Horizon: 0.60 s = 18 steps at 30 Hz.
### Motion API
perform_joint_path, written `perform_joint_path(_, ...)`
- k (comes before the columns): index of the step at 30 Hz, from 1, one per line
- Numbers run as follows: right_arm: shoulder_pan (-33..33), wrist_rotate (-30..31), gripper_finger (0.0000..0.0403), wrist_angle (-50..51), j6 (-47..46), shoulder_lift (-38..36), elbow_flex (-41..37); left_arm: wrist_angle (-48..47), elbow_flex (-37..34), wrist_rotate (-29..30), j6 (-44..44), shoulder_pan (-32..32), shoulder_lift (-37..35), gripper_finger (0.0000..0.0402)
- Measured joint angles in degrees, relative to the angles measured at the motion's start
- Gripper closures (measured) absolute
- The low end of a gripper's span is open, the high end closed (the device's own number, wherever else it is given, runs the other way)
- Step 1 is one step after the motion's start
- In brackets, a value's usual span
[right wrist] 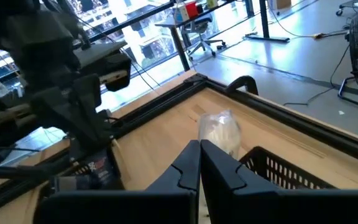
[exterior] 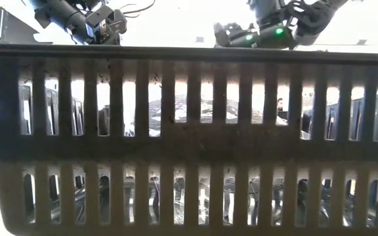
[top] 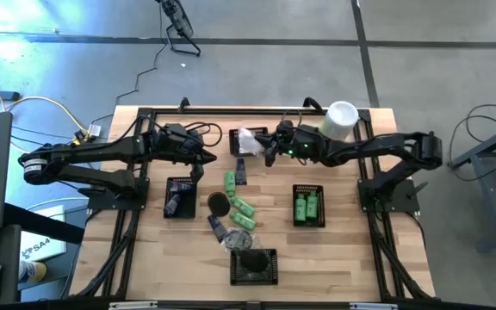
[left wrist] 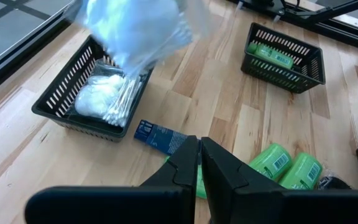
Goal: Pick & Place Travel size toiletries
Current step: Put the bottom pack of cotton buds into the top middle black bin
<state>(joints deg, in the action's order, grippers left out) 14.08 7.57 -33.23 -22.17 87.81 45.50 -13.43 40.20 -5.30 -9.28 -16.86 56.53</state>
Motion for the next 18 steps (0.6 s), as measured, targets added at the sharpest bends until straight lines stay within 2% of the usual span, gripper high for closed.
perform_joint_path(13, 2.6, 0.5, 0.04, 3.0, -0.3, 7.9, 4.1, 0.0, 0.0, 0.0, 0.0, 0.0, 0.0, 0.0385)
perform_joint_path(18, 2.6, 3.0, 0.0373, 2.7, 1.0, 8.1, 4.1, 0.0, 0.0, 0.0, 0.0, 0.0, 0.0, 0.0385)
